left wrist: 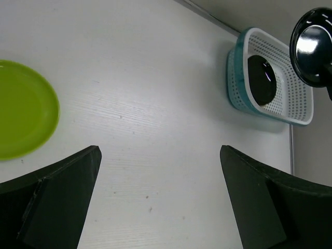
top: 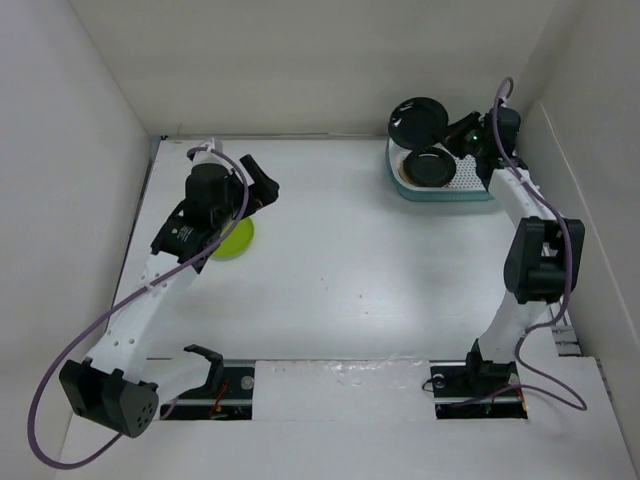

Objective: Place the plates into the plastic bin on the countertop

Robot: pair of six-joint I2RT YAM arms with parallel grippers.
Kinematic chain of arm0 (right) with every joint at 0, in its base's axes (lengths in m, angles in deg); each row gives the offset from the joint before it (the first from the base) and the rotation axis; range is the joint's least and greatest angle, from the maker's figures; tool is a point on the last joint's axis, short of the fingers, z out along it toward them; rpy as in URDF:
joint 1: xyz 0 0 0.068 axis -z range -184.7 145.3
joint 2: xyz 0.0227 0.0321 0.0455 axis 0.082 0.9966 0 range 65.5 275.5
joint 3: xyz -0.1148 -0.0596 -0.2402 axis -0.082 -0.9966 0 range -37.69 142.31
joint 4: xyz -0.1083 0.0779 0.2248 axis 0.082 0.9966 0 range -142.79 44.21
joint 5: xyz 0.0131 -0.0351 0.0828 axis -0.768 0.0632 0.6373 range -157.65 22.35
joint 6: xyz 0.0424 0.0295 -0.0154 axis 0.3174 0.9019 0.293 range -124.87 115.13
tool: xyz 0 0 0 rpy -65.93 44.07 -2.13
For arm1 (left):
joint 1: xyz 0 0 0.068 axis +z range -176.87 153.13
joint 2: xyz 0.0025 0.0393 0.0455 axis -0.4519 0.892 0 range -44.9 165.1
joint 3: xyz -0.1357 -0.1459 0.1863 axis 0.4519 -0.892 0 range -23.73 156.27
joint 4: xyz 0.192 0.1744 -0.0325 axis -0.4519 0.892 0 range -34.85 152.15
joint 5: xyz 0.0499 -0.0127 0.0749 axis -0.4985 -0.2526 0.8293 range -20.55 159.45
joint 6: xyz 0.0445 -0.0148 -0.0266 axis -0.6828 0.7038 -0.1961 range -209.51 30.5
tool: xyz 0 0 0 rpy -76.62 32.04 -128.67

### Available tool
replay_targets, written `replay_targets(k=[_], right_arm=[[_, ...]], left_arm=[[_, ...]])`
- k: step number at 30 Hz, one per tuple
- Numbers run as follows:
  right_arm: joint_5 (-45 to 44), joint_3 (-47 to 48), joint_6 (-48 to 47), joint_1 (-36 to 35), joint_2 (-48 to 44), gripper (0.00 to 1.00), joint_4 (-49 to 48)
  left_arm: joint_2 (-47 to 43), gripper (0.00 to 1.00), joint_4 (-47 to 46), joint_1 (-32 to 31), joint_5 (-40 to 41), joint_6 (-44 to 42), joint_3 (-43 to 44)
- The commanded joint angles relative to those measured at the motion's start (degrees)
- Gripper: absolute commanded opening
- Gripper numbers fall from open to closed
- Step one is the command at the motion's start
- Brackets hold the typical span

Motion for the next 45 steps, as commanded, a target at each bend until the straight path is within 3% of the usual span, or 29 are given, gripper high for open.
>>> replay_targets(k=[1,7,11,15,18,19,21,22,23,25,33,38,42,45], right_arm=[[-2.6,8.5,0.8,3.0,5.9,0.00,4.5],[-2.0,15.5,-0.4,7.7,16.1,0.00,9.2],[-2.2,16.3,-1.6,8.5,17.4,0.00,11.3],[-2.2,16.3,-2.8,8.5,18.0,0.06,12.5],[-1.7,16.3,-3.8,8.5,18.0,0.29,12.5],[-1.7,16.3,-3.8,8.5,18.0,0.55,12.5],[-2.8,15.8,-4.4,8.0,17.5,0.72,13.1],[-3.4,15.8,-4.4,8.0,17.5,0.86,13.6],[-3.4,15.8,-5.0,7.4,16.9,0.94,14.6],[-4.7,14.7,-5.5,6.8,15.2,1.00,15.3],[-16.8,8.7,-8.1,-0.5,-2.4,1.00,15.5],[-27.6,8.0,-9.9,-8.4,-5.1,1.00,20.7],[-24.8,9.7,-8.7,-5.2,0.1,1.00,25.3],[-19.4,6.7,-8.7,-5.2,-1.5,1.00,21.8]], left_arm=[[0.0,1.00,1.5,1.6,2.1,-2.5,0.0],[0.6,1.00,0.7,2.9,-3.2,-3.1,-3.2],[0.6,1.00,-1.5,10.0,-12.4,-4.5,-7.7],[0.6,1.00,-1.0,11.0,-13.4,-5.1,-8.3],[-0.1,1.00,-1.0,11.0,-12.9,-5.1,-8.3],[-0.1,1.00,-1.0,11.0,-12.9,-5.1,-8.3],[-0.6,1.00,-0.3,11.0,-12.2,-5.1,-8.3],[-0.6,1.00,-0.3,11.0,-12.2,-5.1,-7.8],[-0.6,1.00,0.5,11.0,-11.7,-5.1,-7.8],[-0.6,1.00,1.1,11.0,-10.7,-5.1,-6.5],[-1.6,1.00,5.9,11.0,1.0,-0.7,-4.6],[-0.5,1.00,5.9,11.0,3.0,1.2,-5.8],[1.1,1.00,5.3,11.0,2.5,1.2,-6.3],[1.1,1.00,5.8,11.0,5.6,3.2,-7.6]])
